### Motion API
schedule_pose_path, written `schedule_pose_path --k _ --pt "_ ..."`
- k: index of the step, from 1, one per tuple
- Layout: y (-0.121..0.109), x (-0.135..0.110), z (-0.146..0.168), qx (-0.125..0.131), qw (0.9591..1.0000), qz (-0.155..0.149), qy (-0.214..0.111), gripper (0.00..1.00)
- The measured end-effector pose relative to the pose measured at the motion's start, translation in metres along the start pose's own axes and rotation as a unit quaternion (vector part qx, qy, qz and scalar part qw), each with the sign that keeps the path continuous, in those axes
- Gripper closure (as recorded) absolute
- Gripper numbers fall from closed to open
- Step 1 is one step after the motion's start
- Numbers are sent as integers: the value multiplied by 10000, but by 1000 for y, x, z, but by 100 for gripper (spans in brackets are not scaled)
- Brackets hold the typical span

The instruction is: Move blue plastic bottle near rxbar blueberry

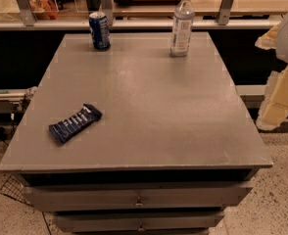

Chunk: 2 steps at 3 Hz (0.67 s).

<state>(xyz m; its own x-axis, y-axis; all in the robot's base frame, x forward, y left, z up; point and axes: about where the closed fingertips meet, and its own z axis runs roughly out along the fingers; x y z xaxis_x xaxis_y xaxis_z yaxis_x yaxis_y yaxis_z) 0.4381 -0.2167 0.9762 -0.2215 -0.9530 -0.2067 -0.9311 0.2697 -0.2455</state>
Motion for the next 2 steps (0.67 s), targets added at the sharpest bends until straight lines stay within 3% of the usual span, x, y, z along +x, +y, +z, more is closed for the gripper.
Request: schedule_pose_path --k 1,2 --pt "0 0 0 1 10000 0 -1 0" --pt "-28 -7 19 187 9991 281 -252 0"
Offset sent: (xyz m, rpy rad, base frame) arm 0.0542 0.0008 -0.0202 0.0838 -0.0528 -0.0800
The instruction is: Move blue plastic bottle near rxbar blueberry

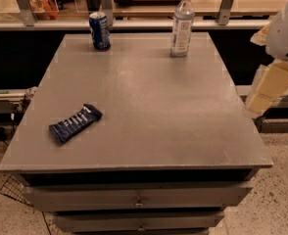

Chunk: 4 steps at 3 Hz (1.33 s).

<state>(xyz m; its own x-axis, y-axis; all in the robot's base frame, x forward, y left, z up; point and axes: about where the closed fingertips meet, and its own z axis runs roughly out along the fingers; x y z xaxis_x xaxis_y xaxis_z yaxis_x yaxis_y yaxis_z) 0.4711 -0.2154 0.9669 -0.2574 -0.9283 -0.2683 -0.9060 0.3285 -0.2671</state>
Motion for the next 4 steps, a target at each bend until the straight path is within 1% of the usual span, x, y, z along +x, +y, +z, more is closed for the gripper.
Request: schedule_pose_path --k 1,2,3,4 --pt "-35 -8 26 186 9985 379 -351 0" --pt "-77 -24 50 382 9926 785 -848 0" --pt "-131 -34 63 809 9824 1071 -1297 0" --pt "-131 -34 63 809 9824 1072 -1298 0"
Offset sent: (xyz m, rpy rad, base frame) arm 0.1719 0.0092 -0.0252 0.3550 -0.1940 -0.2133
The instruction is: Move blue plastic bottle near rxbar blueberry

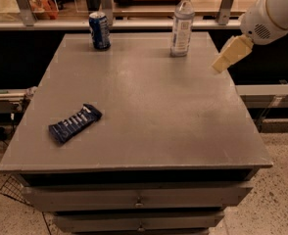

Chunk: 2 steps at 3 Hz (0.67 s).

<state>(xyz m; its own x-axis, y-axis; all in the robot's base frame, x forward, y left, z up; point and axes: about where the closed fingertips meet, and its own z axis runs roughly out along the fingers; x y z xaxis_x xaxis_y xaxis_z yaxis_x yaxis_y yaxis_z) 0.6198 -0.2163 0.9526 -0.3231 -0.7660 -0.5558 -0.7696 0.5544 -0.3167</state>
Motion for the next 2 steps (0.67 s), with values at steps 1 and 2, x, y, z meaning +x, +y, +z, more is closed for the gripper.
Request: schedule_pose_path --k 1,2 --pt "-16 -9 25 104 9988 387 -284 0" --pt "-40 -27 61 234 9917 1004 -773 0"
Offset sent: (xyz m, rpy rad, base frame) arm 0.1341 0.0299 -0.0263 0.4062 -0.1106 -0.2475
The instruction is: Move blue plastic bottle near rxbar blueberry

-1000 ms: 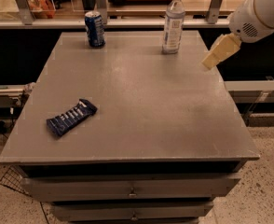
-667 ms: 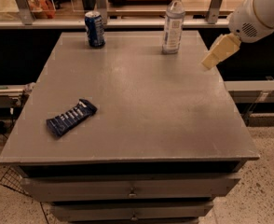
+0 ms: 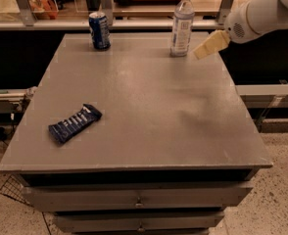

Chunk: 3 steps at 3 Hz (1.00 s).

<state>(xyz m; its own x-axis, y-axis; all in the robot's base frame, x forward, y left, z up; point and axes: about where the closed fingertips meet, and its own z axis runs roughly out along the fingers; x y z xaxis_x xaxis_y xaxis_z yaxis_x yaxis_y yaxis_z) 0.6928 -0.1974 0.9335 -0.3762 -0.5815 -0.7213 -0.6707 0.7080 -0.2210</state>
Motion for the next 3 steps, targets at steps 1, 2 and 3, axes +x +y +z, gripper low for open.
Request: schedule_pose_path --k 1,2,3 --pt "-12 -20 32 180 9983 358 -435 0" --pt "-29 -36 54 404 9929 703 -871 0" --pt "-39 -48 72 506 9855 1023 -1255 0"
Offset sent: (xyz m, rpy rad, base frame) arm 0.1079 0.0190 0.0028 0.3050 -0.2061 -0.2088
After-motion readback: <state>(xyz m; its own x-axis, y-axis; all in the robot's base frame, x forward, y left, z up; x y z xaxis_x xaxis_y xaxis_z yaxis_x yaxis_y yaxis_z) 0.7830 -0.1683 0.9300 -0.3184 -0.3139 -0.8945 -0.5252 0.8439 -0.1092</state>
